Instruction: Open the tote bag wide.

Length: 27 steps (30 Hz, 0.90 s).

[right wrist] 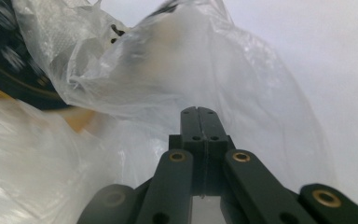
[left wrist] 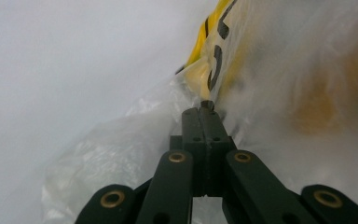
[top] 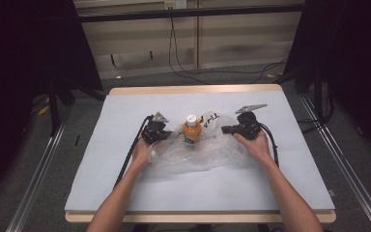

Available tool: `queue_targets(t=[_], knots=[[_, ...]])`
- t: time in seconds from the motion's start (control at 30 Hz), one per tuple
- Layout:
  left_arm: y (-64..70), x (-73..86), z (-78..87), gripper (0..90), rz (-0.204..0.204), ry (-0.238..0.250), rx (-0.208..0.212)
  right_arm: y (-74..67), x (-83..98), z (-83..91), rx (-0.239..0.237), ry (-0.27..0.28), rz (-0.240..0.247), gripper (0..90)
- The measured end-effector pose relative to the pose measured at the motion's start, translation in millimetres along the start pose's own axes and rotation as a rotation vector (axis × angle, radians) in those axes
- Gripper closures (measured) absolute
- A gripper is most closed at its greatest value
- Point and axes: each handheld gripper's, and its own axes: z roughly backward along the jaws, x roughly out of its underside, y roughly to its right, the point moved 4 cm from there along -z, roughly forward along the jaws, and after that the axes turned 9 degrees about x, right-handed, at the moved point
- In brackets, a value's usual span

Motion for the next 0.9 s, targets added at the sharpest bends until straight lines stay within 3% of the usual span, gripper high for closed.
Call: queue_targets(t=[0.13, 0.2, 0.33, 0.37, 0.4, 0.43, 0.47, 0.53, 0.57, 0.63, 0.67, 0.73, 0.77, 0.83, 0.9], knots=[[-2.2, 4.1, 5.5, 90.0, -0.002, -0.013, -0.015, 5.1, 7.3, -4.8, 0.017, -0.021, -0.008, 90.0], [-4.7, 6.5, 10.4, 90.0, -0.003, -0.037, -0.016, 9.8, 14.1, -7.0, 0.051, -0.059, 0.017, 90.0], [-15.4, 11.7, 17.4, 90.0, -0.012, -0.039, -0.040, 20.7, 18.1, -6.6, 0.083, -0.056, 0.006, 90.0], [-20.2, 12.6, 17.8, 90.0, 0.013, -0.025, -0.029, 30.0, 18.4, -6.6, 0.091, -0.045, -0.016, 90.0], [-20.2, 12.6, 17.8, 90.0, 0.013, -0.025, -0.029, 30.0, 18.4, -6.6, 0.091, -0.045, -0.016, 90.0], [-21.5, 12.2, 16.9, 90.0, 0.006, -0.020, -0.039, 39.1, 18.1, -7.1, 0.118, -0.033, -0.023, 90.0], [-24.7, 12.4, 17.9, 90.0, 0.000, -0.023, -0.034, 42.5, 18.0, -7.7, 0.108, -0.027, -0.036, 90.0], [-26.1, 13.0, 16.8, 90.0, 0.006, 0.001, -0.024, 44.7, 18.1, -8.2, 0.104, -0.019, -0.036, 90.0], [-31.6, 14.7, 17.6, 90.0, 0.039, 0.022, -0.021, 46.5, 17.8, -8.8, 0.123, -0.011, -0.031, 90.0], [-34.3, 15.1, 18.1, 90.0, 0.045, 0.024, -0.018, 47.4, 17.7, -8.9, 0.133, -0.007, -0.026, 90.0], [-37.4, 14.9, 18.7, 90.0, 0.048, 0.026, -0.022, 48.2, 17.3, -9.2, 0.150, -0.005, -0.011, 90.0], [-45.0, 16.3, 19.1, 90.0, 0.081, 0.052, -0.031, 53.6, 15.3, -10.9, 0.179, 0.003, -0.027, 90.0], [-48.6, 17.1, 19.9, 90.0, 0.077, 0.062, -0.053, 55.2, 15.0, -11.1, 0.178, 0.002, -0.043, 90.0], [-51.8, 18.4, 21.4, 90.0, 0.098, 0.067, -0.052, 58.2, 14.5, -11.5, 0.185, 0.004, -0.045, 90.0], [-55.2, 19.4, 23.1, 90.0, 0.090, 0.068, -0.069, 59.6, 14.4, -11.4, 0.190, 0.005, -0.048, 90.0]])
